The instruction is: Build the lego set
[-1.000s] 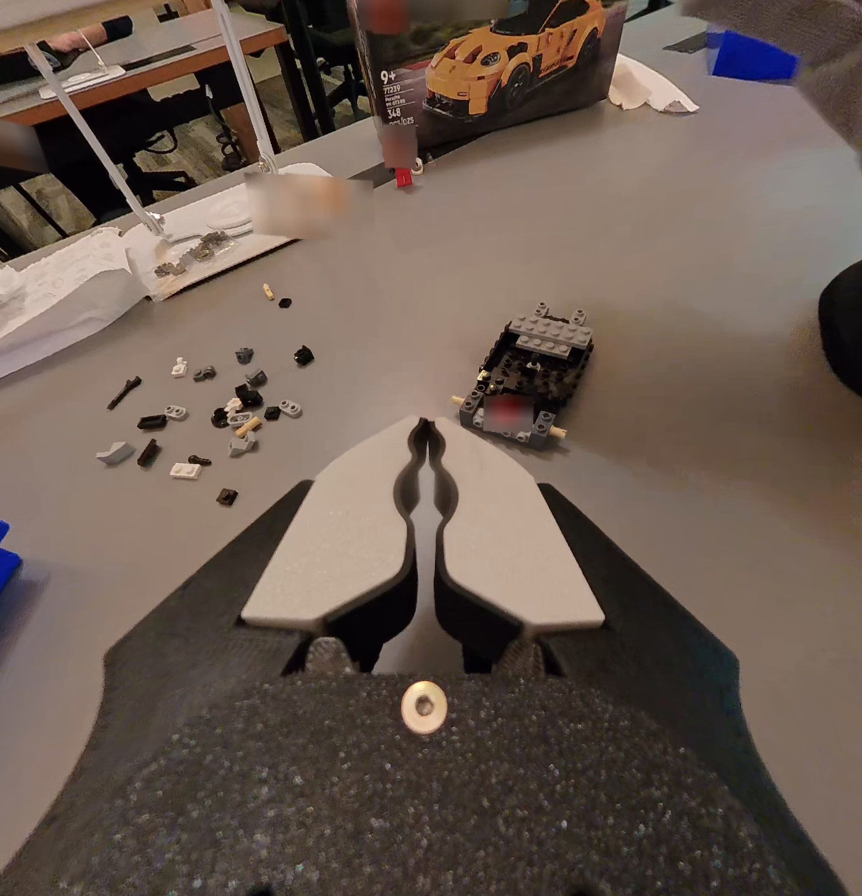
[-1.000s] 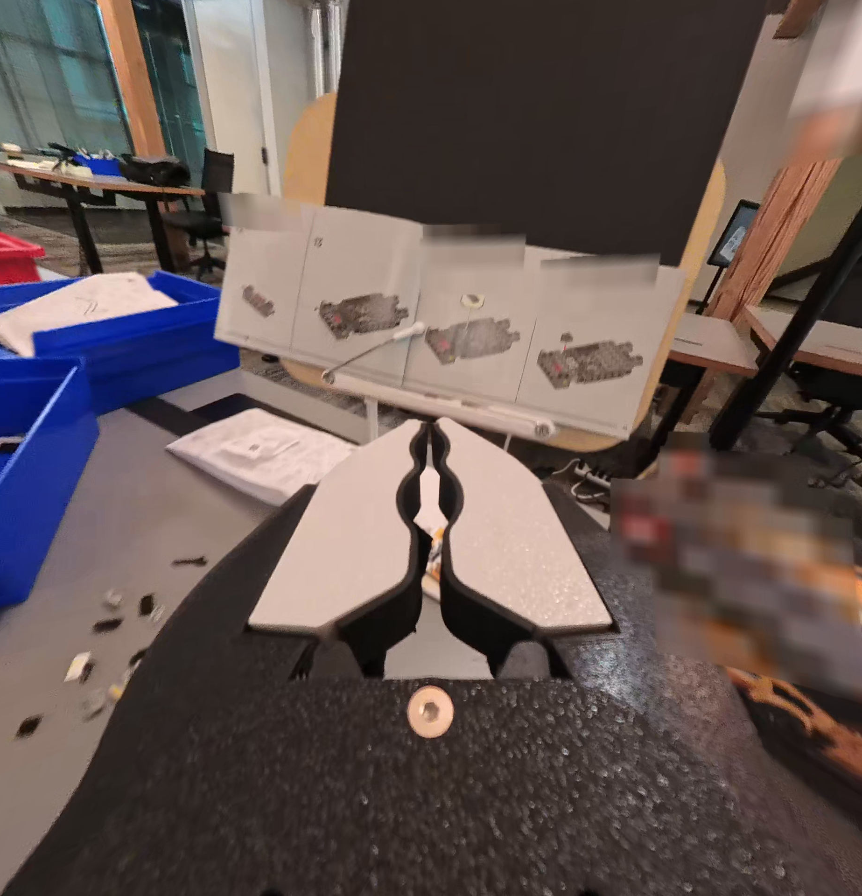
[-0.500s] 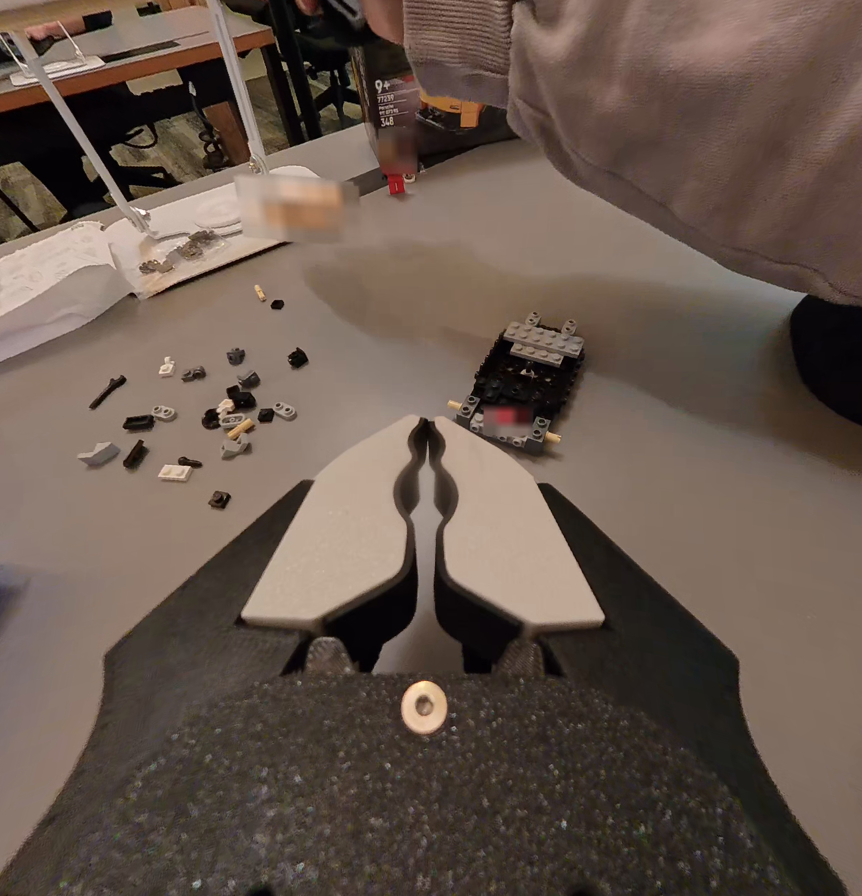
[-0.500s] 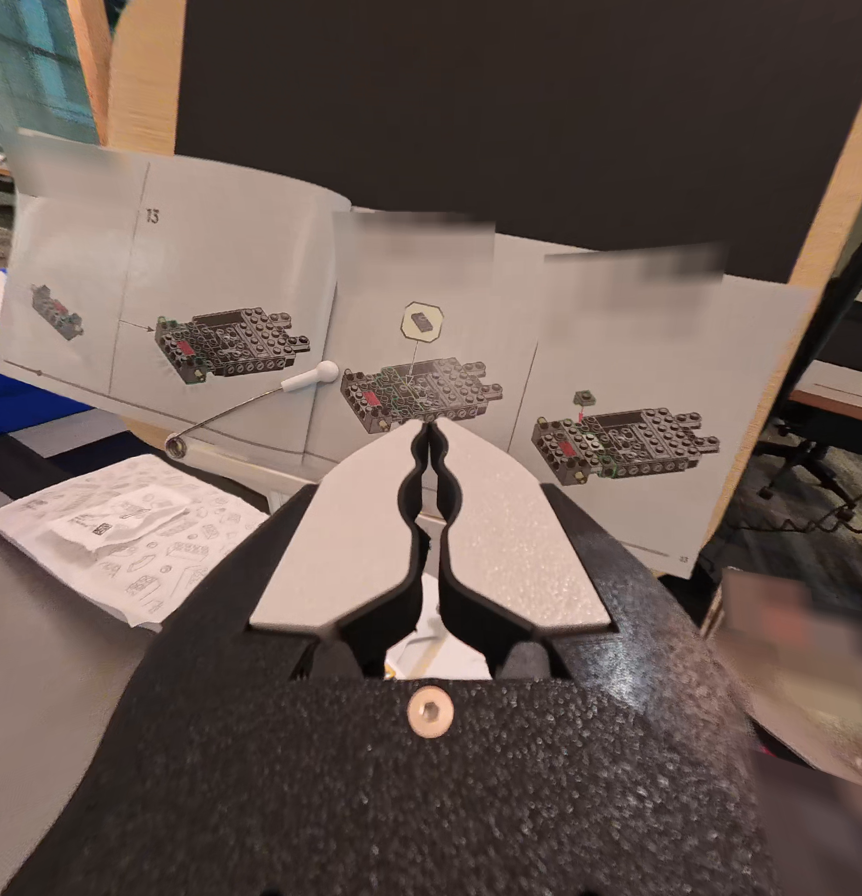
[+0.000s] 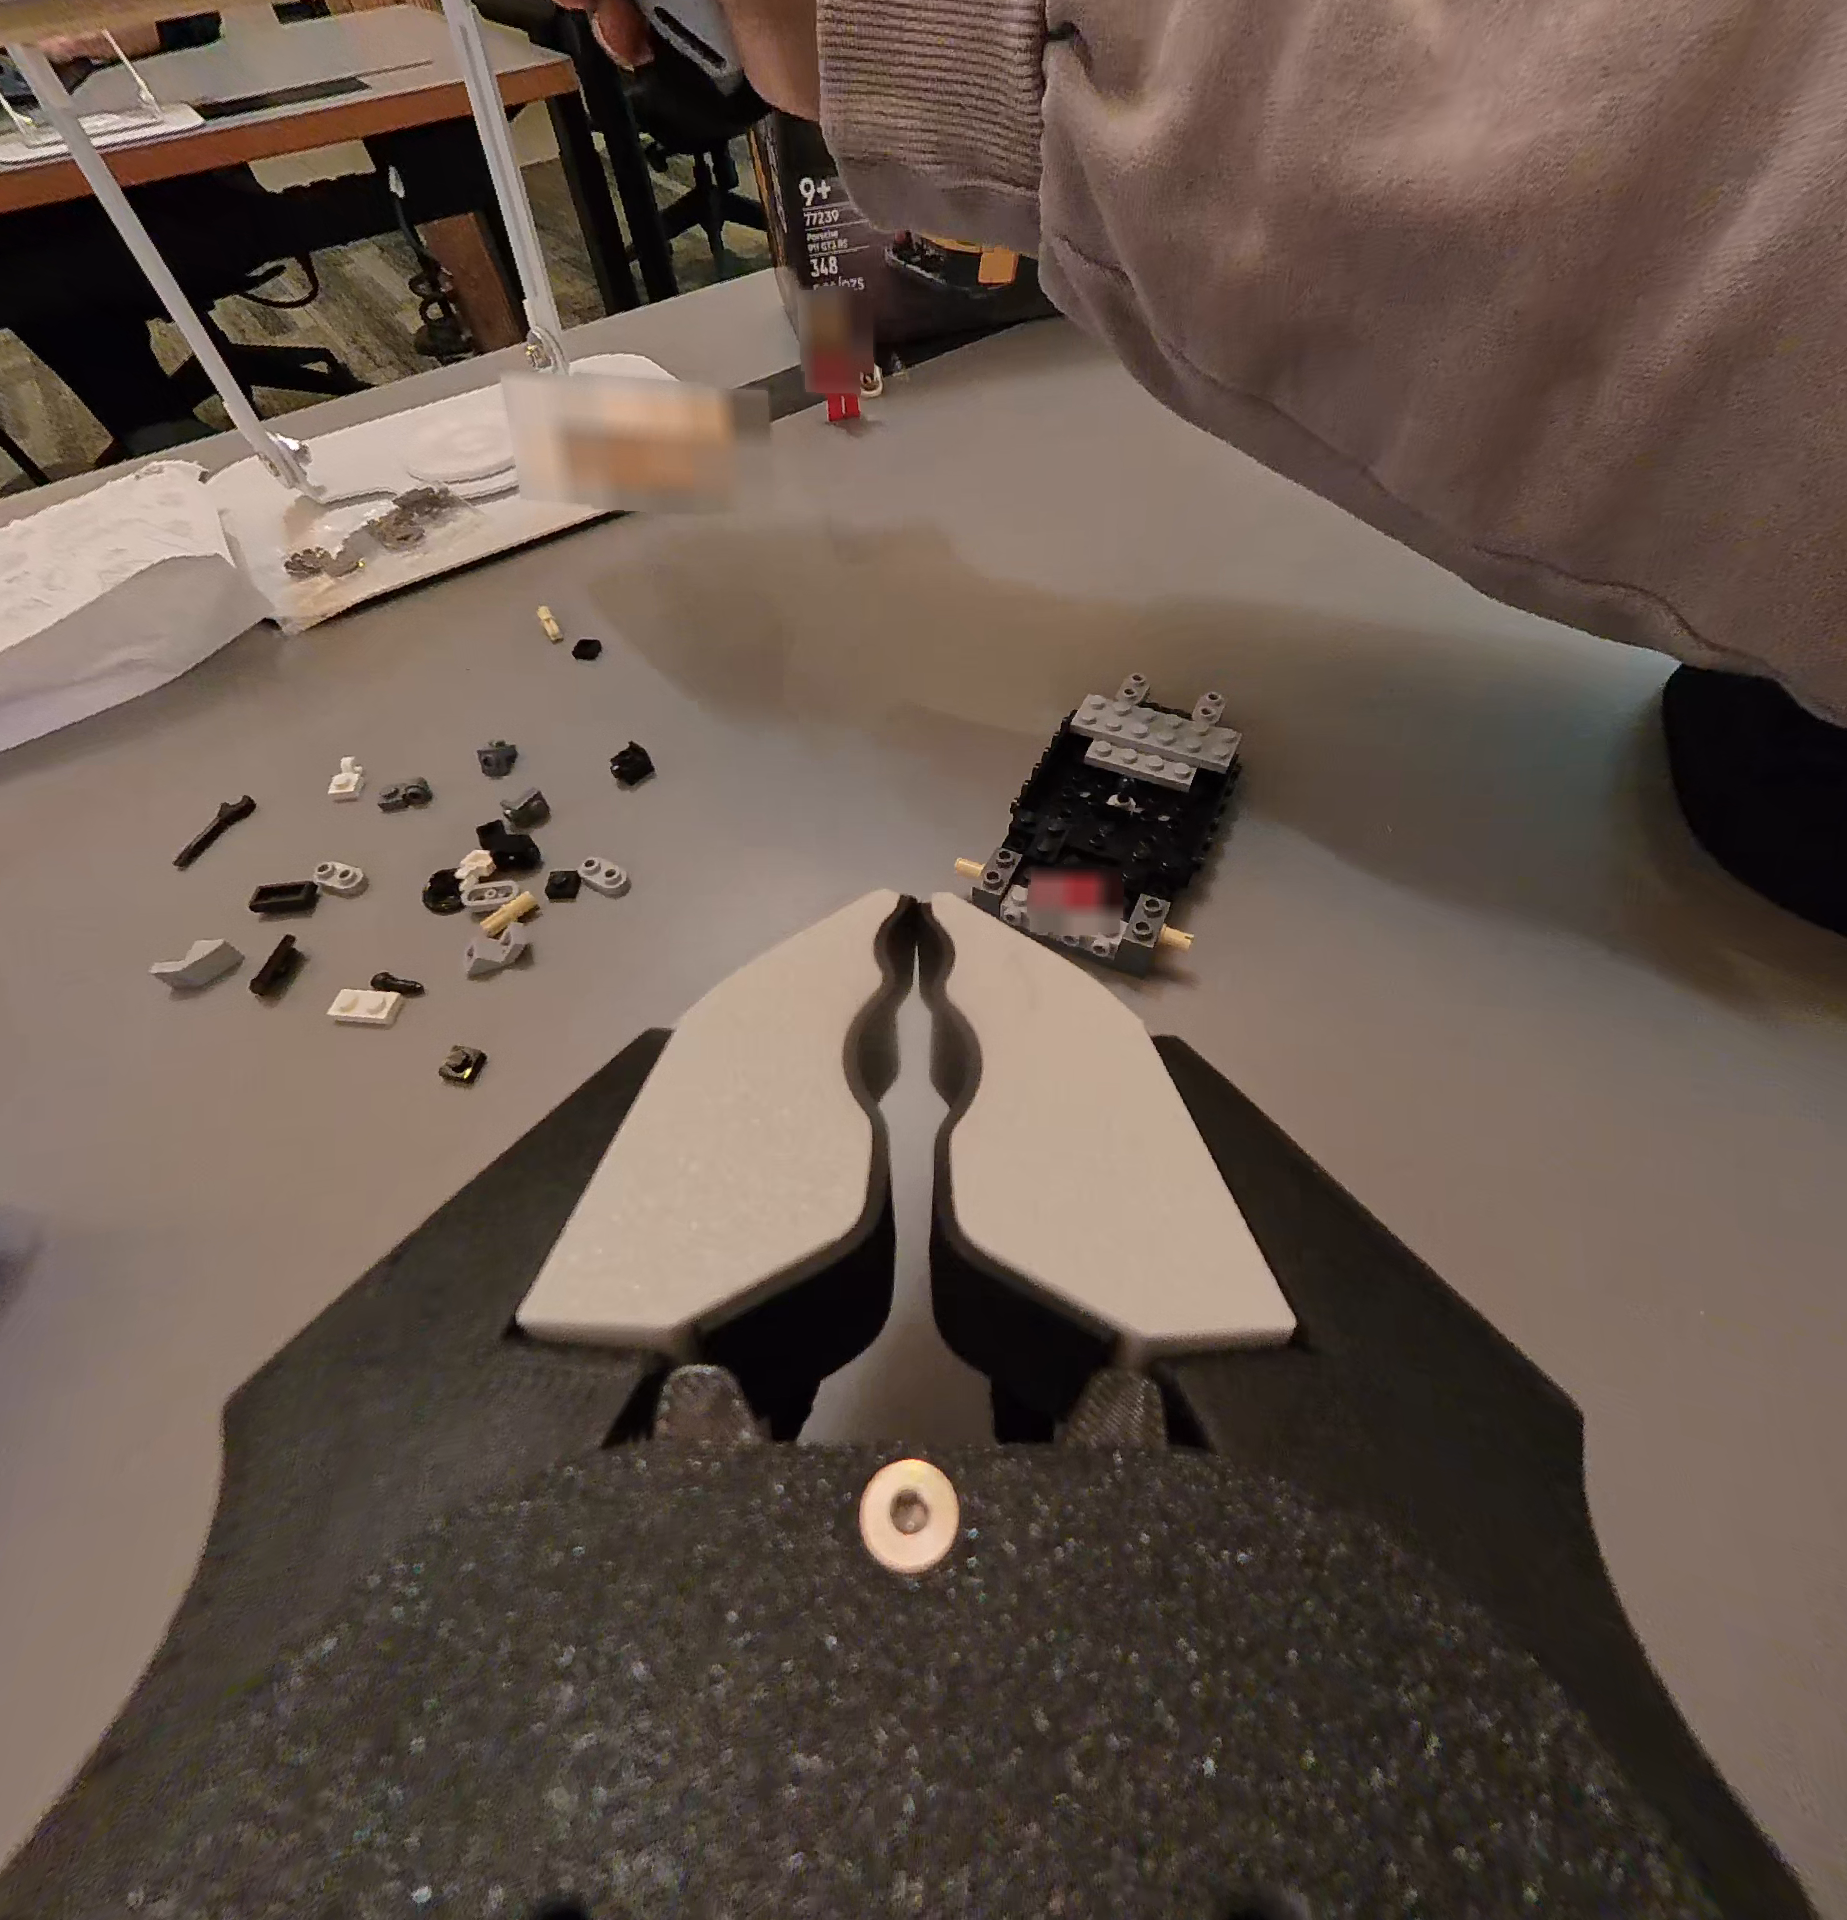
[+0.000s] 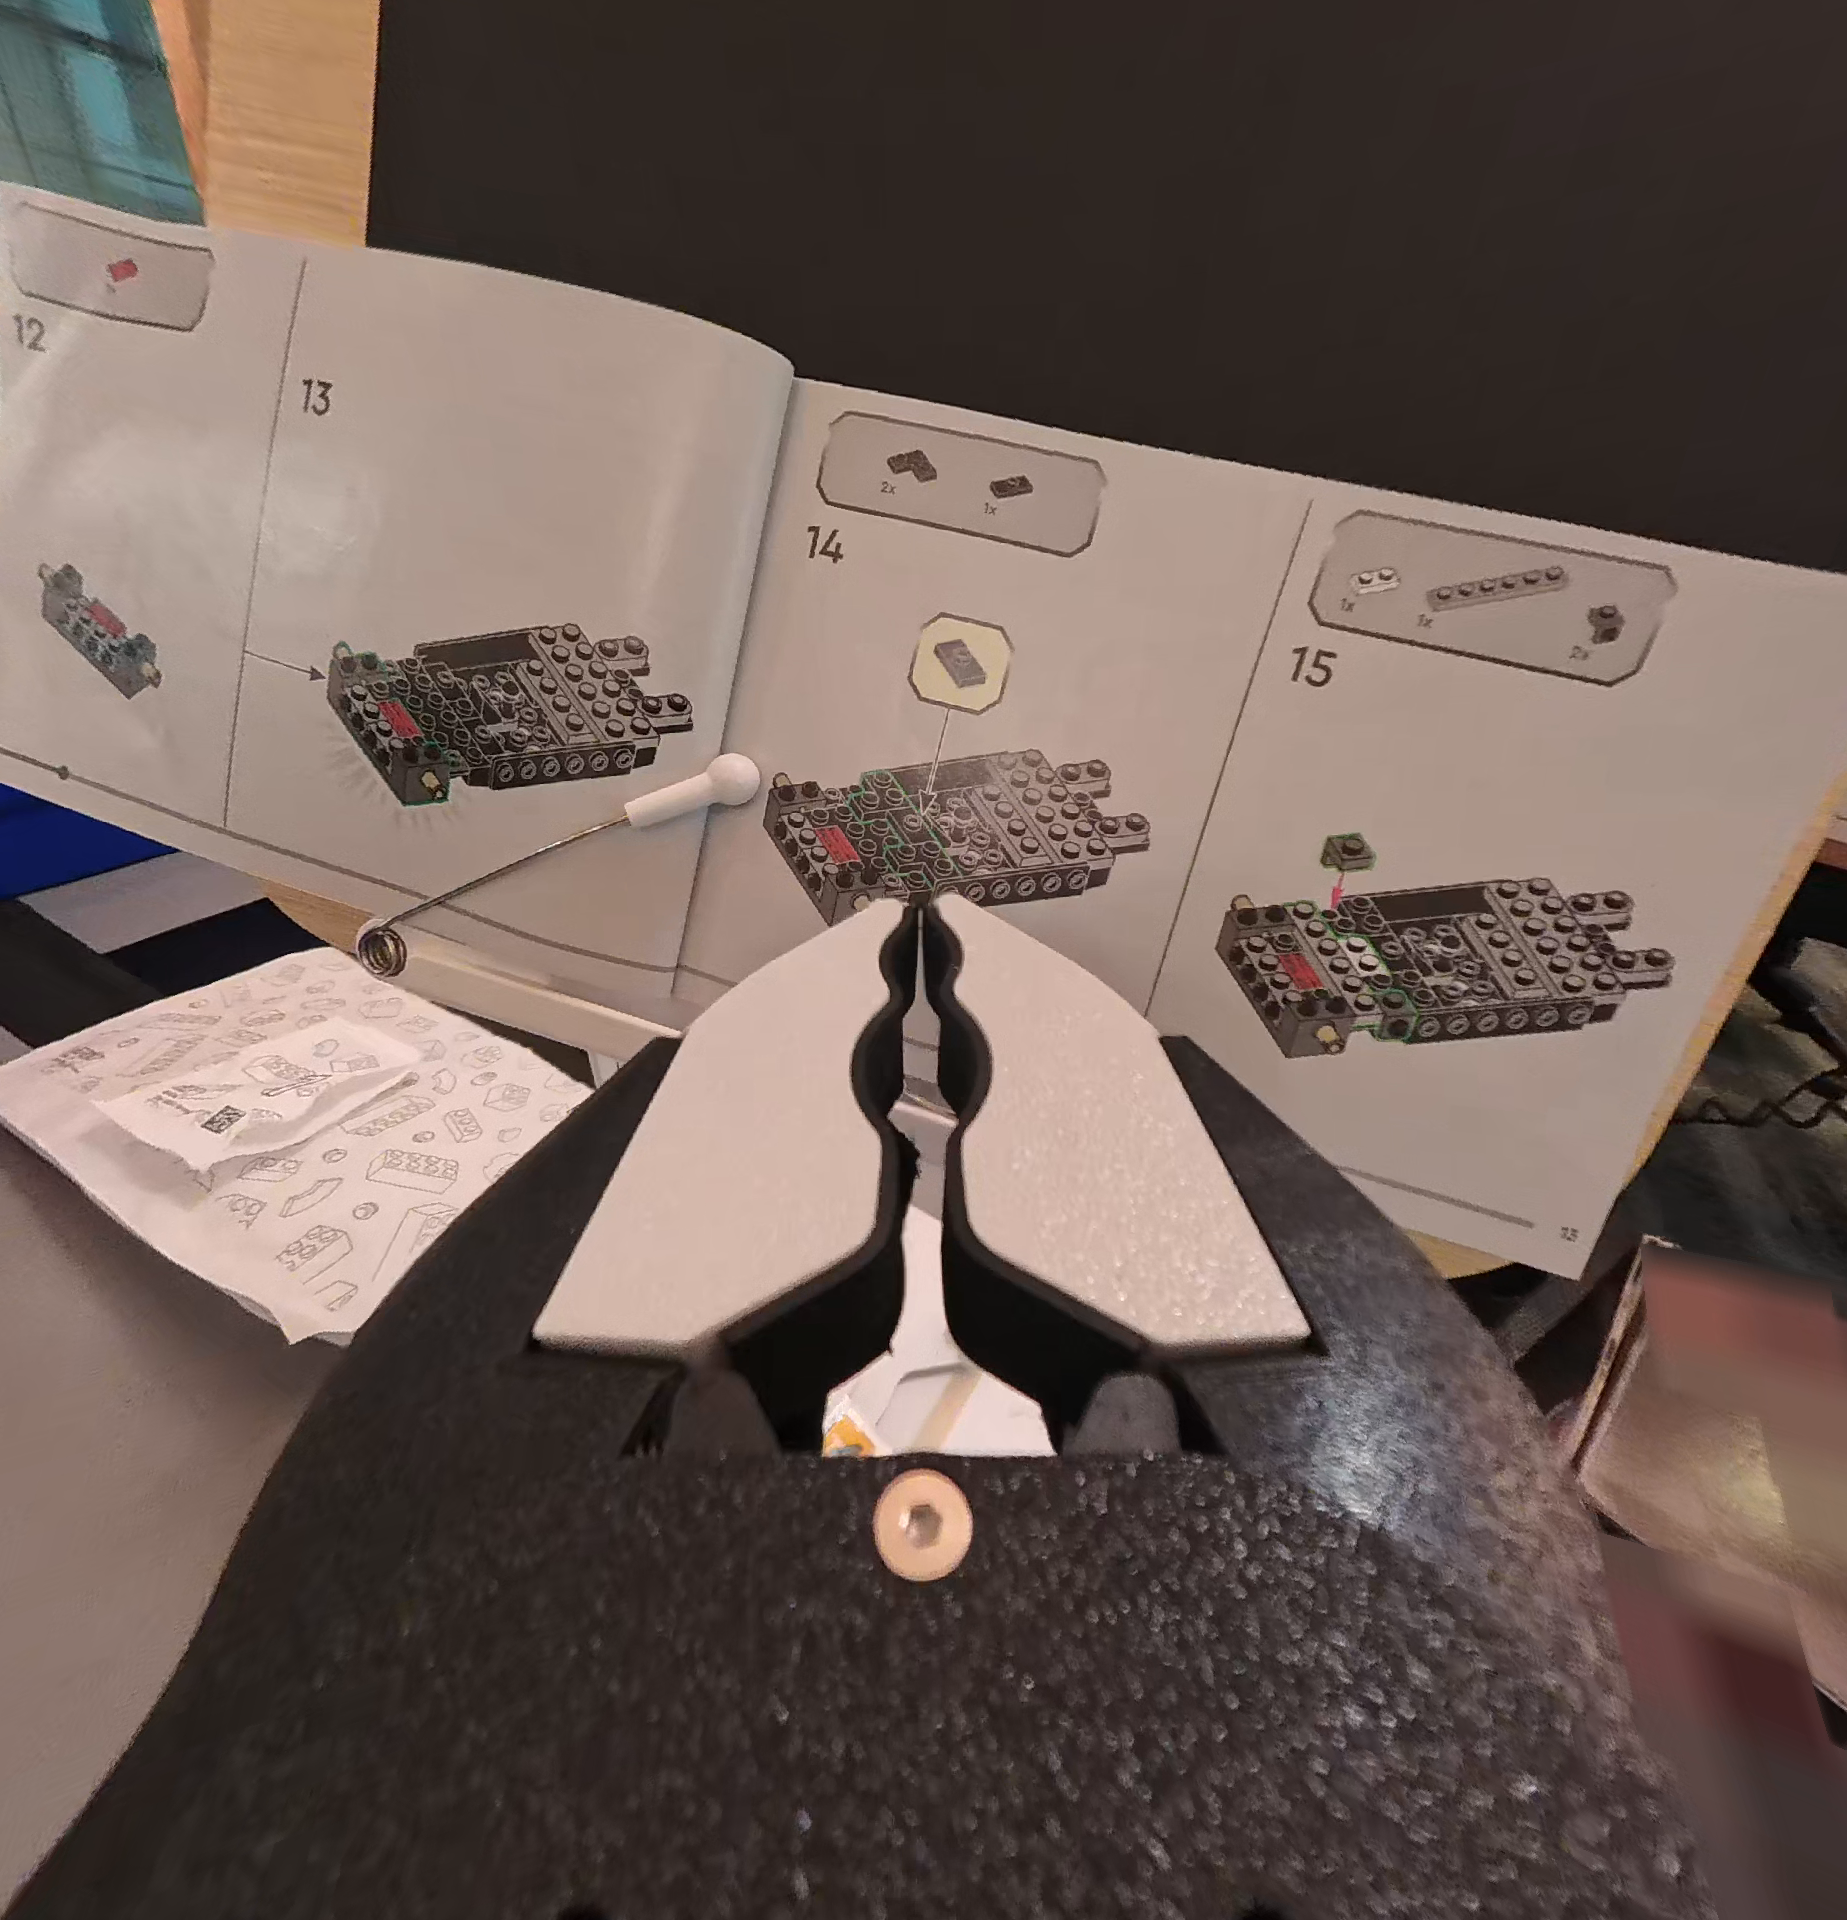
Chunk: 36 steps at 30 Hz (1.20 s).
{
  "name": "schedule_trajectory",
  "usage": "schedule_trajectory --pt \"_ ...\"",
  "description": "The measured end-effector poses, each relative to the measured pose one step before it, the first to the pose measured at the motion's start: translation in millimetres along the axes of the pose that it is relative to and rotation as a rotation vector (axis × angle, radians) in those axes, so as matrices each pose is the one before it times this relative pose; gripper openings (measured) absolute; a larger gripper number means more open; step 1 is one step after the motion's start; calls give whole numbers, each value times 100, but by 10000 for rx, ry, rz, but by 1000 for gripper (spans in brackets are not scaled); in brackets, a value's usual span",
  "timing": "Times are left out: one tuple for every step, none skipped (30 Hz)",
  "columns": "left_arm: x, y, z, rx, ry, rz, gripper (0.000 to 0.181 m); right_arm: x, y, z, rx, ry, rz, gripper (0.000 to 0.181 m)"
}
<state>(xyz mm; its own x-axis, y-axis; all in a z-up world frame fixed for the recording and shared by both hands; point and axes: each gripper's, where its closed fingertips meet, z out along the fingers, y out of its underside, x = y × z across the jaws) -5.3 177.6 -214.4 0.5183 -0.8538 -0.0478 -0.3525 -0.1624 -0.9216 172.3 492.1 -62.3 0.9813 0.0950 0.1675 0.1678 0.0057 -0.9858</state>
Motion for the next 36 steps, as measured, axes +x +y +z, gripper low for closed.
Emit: schedule_trajectory --pt "22 -13 -2 1 -1 17 0 36 16 -21 -32 -18 36 1" --pt "11 -1 12 -5 5 8 0 144 -68 -76 17 40 -15 1" --pt "8 4 4 -6 4 3 0 256 -113 -103 42 70 -48 1" --pt "-24 -28 -12 11 -16 7 0 360 -70 -110 16 72 -34 1" --pt "-28 -28 -24 17 -14 3 0 576 -40 -138 6 125 -31 1" --pt "-2 -4 -18 2 5 -3 0 736 -22 -179 11 144 -28 0" --pt "29 6 -7 -3 14 -4 0 864 36 -210 -5 157 7 0" --pt "40 8 2 1 13 -1 0 958 83 -220 -14 181 44 0" --pt "63 -5 4 1 16 11 0 931 134 -210 -34 149 92 0" --pt "72 7 14 -6 16 25 0 872 185 -221 -52 140 112 0" --pt "67 0 34 -7 13 29 0 758 170 -227 -32 130 57 0" --pt "57 3 26 -7 6 22 0 582 150 -226 -9 93 -15 0" --pt "38 20 34 -15 1 17 0 480 135 -204 -5 98 -45 0" --pt "18 30 30 -23 0 12 0 348 138 -174 -18 65 -58 0" --pt "6 21 14 -6 -8 5 0 227 125 -145 -17 37 -52 0" --pt "11 -3 5 -1 -8 8 0 168 56 -142 6 37 -59 0" --pt "16 11 12 -7 -7 11 0 71 38 -117 3 17 -56 0" --pt "23 -5 12 -2 -3 8 0 4 8 -90 1 -6 -26 0" --pt "37 -14 -2 2 4 6 0 -5 -21 -87 6 3 -5 0" --pt "42 -32 5 5 5 6 0 -30 -20 -67 5 -8 8 0" --pt "29 -37 -14 19 -1 4 0 -20 -10 -53 -2 2 10 0" --pt "12 -37 -10 18 -7 5 0 4 -1 -45 7 10 2 0" --pt "-2 -1 -3 2 -6 5 0 -27 1 -23 -3 -7 -2 0" --pt "-19 4 -4 -2 -7 -6 0 37 -12 -9 2 21 -9 0" --pt "-22 -17 -7 10 -7 -9 0 72 -54 -25 20 39 -5 0" --pt "-32 -14 -13 9 -16 0 0 -1 -35 -11 -5 -22 30 0" --pt "-22 -4 2 3 -15 4 0 8 -38 -15 -11 -11 40 0" --pt "-13 13 10 -5 0 -5 0 31 -89 -23 23 14 0 0" --pt "10 13 6 -4 9 -9 0 8 -82 -26 21 10 -19 0" --pt "2 6 7 1 -6 7 0 -3 -45 -19 2 4 -5 0" --pt "-22 -12 -6 4 -16 13 0 -13 -10 -17 -9 -4 4 0" --pt "-18 -4 0 5 -6 -5 0 40 -22 -48 5 41 -17 0" --pt "6 6 -1 -4 13 -16 0 -7 -24 -52 14 8 -12 0" --pt "-8 12 5 -1 4 -13 0 -59 17 -71 -15 -32 16 0" --pt "-8 -18 -15 13 -6 -4 0 0 6 -93 -5 -2 5 0" --pt "-8 -25 -14 9 -5 6 0 6 -18 -126 5 -2 -11 0"
